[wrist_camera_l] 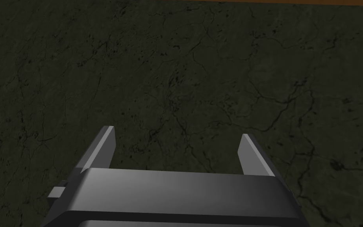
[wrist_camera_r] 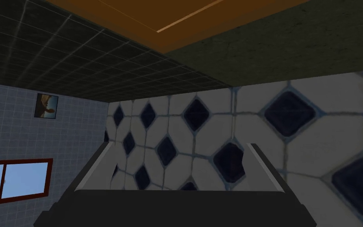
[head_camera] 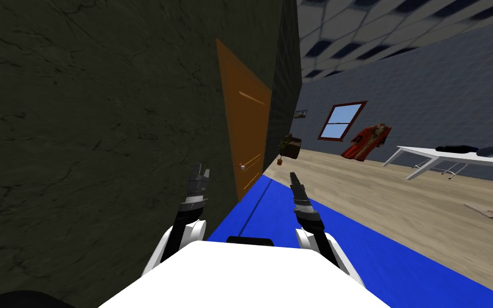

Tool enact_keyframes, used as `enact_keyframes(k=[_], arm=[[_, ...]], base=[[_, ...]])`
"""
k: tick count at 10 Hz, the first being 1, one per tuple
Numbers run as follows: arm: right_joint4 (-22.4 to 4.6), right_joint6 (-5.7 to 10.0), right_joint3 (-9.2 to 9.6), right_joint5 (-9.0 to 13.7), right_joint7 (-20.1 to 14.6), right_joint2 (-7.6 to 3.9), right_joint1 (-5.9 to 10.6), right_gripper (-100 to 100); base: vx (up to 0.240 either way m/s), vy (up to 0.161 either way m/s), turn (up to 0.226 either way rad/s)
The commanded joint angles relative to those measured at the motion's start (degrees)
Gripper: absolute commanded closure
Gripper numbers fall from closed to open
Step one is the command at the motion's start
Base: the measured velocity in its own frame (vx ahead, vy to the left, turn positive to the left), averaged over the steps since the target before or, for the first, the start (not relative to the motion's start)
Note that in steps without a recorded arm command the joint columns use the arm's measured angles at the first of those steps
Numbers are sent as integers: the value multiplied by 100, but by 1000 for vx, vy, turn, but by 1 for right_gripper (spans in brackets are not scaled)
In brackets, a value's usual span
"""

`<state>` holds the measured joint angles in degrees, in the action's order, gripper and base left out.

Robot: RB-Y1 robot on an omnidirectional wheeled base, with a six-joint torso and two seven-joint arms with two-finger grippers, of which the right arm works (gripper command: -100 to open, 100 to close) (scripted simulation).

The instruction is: Pull the door open

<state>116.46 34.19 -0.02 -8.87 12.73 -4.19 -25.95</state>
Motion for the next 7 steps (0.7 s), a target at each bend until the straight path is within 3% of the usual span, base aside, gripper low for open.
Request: enact_keyframes(k=[1, 7], arm=[[-224, 74, 73, -104, 203, -16, 61, -100], [-1180, 400, 251, -455, 902, -174, 337, -100]], base=[[93, -12, 68], [97, -9, 74]])
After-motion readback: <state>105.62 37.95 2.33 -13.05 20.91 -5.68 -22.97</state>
